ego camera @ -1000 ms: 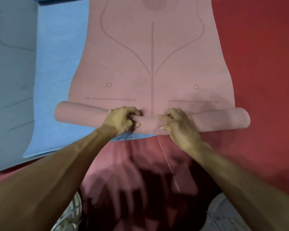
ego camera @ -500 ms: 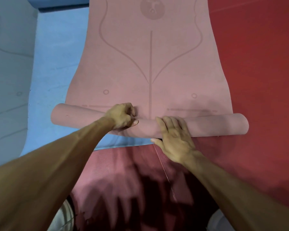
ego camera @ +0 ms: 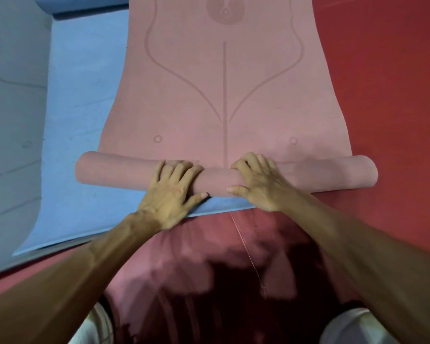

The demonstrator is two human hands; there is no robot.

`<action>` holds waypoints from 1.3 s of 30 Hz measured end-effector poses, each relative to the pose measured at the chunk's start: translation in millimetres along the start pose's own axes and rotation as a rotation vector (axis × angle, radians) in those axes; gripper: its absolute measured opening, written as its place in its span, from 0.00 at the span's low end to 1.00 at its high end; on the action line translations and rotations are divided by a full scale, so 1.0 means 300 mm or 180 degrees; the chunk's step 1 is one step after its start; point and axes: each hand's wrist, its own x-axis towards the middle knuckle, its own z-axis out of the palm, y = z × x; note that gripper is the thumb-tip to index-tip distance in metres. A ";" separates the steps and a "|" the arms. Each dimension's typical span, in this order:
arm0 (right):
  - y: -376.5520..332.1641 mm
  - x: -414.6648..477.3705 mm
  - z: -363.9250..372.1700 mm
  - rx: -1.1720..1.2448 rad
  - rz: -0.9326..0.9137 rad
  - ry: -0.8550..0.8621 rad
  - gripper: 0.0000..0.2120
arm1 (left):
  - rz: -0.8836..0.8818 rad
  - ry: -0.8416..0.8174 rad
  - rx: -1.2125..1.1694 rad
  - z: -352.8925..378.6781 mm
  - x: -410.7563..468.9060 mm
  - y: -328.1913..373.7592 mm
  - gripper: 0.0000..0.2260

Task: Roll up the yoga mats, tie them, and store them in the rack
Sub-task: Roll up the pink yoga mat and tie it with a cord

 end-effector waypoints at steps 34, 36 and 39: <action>0.037 0.105 -0.047 -0.0778 0.0400 0.0055 0.41 | -0.0339 -0.0860 0.0201 -0.126 0.262 -0.023 0.22; 0.052 0.127 -0.062 -0.0895 0.0249 -0.0040 0.39 | -0.0279 -0.0969 0.0208 -0.137 0.260 -0.026 0.25; 0.064 0.141 -0.099 -0.0673 0.0177 -0.0252 0.39 | -0.0234 -0.1165 0.0105 -0.159 0.262 -0.039 0.28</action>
